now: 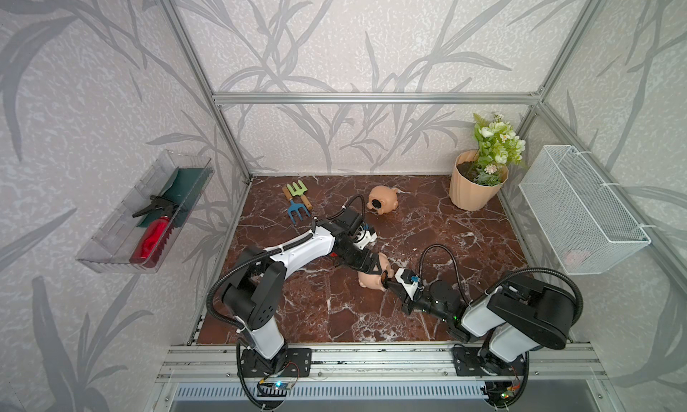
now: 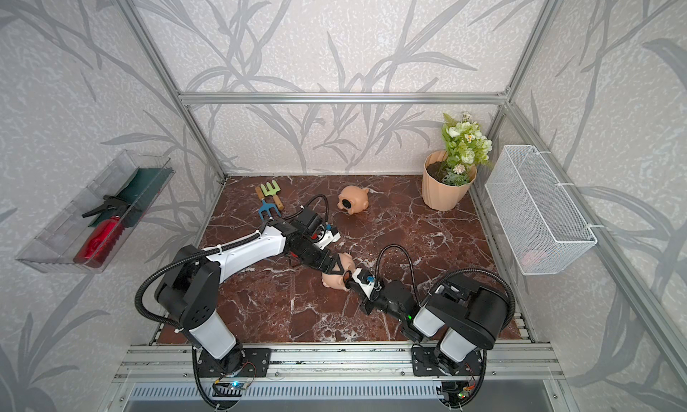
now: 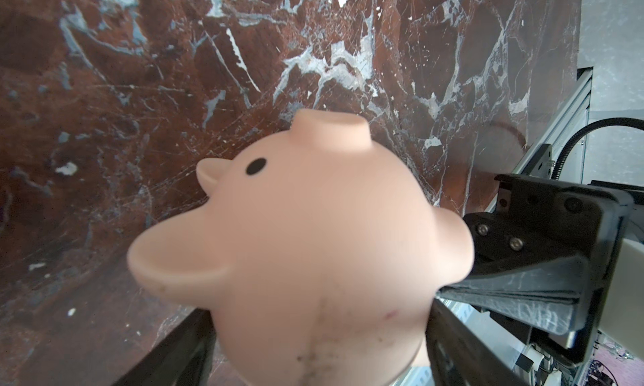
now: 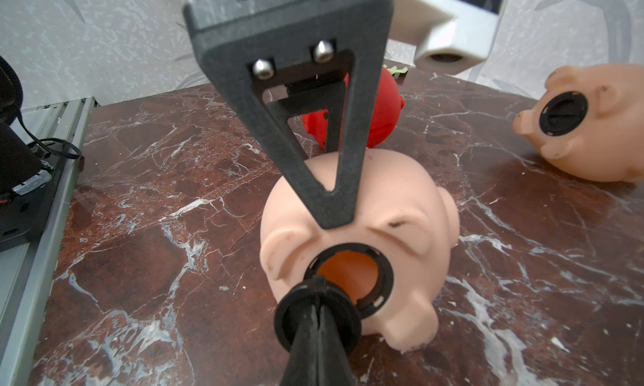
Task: Close piggy banks
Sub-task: Insert the knob into the piggy bank.
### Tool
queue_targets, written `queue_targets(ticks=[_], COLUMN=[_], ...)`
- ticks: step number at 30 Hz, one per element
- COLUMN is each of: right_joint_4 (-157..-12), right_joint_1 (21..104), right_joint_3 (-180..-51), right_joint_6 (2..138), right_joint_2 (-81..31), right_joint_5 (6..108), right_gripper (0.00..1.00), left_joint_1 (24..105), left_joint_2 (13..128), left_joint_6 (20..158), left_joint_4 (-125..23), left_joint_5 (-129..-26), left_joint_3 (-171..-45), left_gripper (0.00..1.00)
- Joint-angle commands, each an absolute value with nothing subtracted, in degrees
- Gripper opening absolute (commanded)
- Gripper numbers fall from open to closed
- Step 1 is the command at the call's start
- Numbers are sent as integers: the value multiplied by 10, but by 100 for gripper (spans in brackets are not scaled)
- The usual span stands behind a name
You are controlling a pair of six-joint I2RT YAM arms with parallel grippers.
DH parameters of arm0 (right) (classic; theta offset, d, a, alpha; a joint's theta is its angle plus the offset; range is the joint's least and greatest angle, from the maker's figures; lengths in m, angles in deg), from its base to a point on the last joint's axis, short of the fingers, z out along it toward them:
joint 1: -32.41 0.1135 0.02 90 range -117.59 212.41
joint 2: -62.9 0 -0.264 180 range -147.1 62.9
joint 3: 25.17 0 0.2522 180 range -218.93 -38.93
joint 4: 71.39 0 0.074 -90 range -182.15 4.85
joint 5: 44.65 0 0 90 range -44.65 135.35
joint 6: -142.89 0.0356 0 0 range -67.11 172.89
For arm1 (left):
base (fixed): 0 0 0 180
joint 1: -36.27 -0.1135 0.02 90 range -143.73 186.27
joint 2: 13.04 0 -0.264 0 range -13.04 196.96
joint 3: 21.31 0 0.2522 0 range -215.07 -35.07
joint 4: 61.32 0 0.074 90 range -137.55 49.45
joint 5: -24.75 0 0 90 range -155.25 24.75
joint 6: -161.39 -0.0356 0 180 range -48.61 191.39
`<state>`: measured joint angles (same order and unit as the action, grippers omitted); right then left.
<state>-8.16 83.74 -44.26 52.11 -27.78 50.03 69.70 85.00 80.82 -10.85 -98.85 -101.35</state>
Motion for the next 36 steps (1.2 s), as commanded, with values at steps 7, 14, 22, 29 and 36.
queue_targets(ticks=[7,14,22,29,36], right_joint_4=[-46,-46,-46,-46,-46], right_joint_1=[840,838,834,826,818], right_joint_3=[-436,-449,-462,-455,-457], right_joint_6=[453,441,461,478,493], right_joint_2=[-273,-278,-281,-285,-297], right_joint_5=[492,474,465,456,484], right_gripper=[0,0,0,0,0], left_joint_1=[698,698,698,698,697], left_joint_2=[878,882,883,882,885], left_joint_6=[792,791,790,790,787], left_joint_4=[-65,-66,-62,-62,-58], left_joint_5=[-976,-984,-985,-985,-986], left_joint_3=[-1009,-1011,-1013,-1013,-1018], left_gripper=[85,84,84,84,84])
